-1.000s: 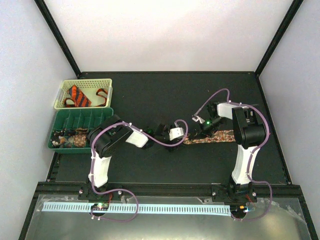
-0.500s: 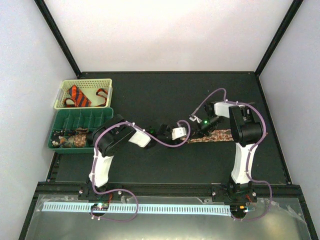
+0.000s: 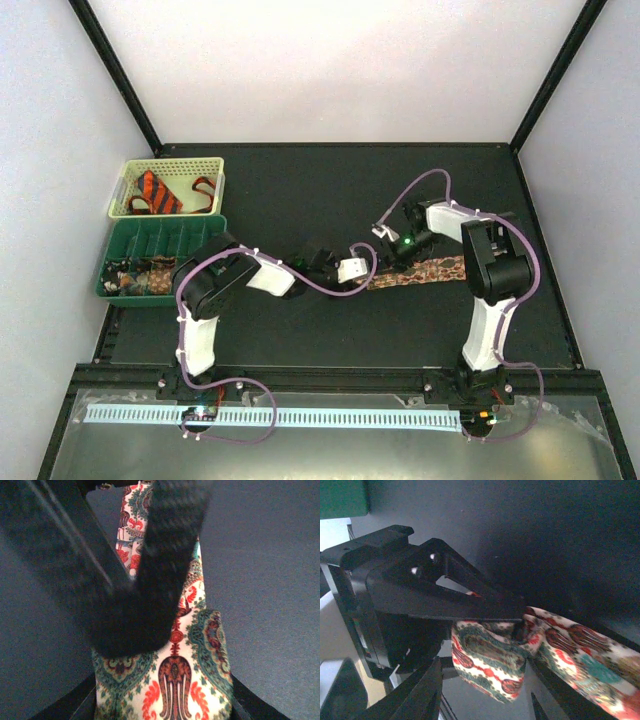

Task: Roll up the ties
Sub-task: Roll the tie at the center of the board.

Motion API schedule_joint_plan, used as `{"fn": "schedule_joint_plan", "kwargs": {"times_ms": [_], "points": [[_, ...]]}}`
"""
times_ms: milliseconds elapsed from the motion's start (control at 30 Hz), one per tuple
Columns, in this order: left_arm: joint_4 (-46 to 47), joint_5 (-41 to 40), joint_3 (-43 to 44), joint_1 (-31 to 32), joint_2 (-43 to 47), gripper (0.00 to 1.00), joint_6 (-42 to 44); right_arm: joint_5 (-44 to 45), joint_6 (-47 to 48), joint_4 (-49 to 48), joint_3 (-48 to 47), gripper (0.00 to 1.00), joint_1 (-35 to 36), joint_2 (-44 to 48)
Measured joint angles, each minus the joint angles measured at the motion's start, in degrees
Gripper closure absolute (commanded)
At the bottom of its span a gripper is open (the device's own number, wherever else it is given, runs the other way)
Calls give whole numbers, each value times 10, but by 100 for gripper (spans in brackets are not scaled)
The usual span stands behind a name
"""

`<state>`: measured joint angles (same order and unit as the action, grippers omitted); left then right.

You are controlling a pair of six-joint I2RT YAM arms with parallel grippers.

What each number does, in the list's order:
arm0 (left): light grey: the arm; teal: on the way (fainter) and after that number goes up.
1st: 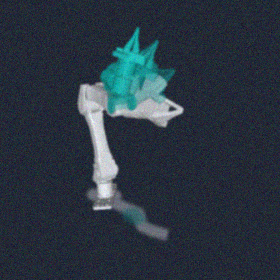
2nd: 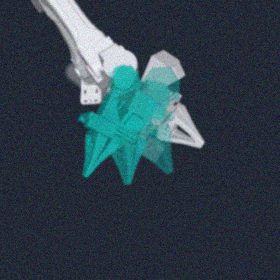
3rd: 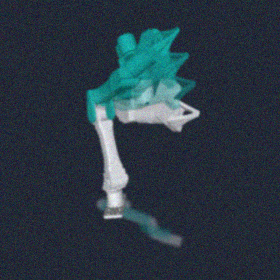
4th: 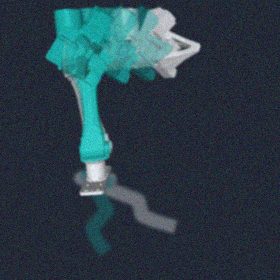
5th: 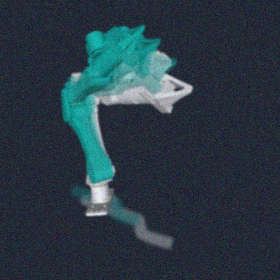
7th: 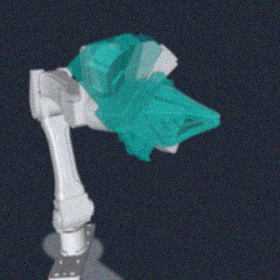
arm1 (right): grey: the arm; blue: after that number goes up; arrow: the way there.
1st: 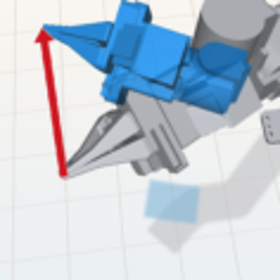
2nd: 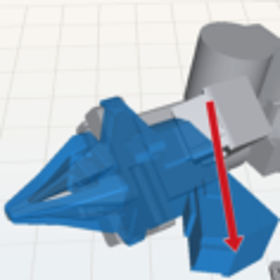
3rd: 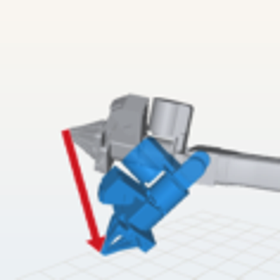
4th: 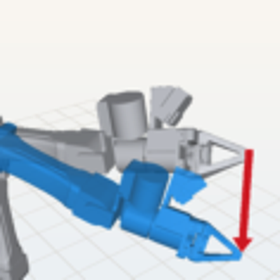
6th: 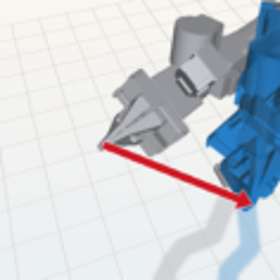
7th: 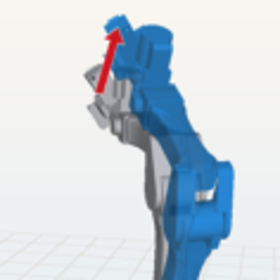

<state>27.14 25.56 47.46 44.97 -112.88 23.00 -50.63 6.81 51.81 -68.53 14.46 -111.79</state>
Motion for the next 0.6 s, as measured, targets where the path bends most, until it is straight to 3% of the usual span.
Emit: {"fn": "schedule_joint_plan", "kwargs": {"times_ms": [100,233,400,500,600], "points": [[-10,0,4,0,0,55,0,-2,-9,-10,0,58,15,0],[-15,0,7,0,0,55,0,-1,-15,-21,0,72,24,-11],[-21,1,9,0,0,54,0,1,-14,-22,-2,98,23,-31],[-25,1,12,0,0,50,-1,2,-8,-17,-7,99,23,-31],[-24,0,12,0,0,34,-2,9,-4,-15,-8,99,19,-31]]}}
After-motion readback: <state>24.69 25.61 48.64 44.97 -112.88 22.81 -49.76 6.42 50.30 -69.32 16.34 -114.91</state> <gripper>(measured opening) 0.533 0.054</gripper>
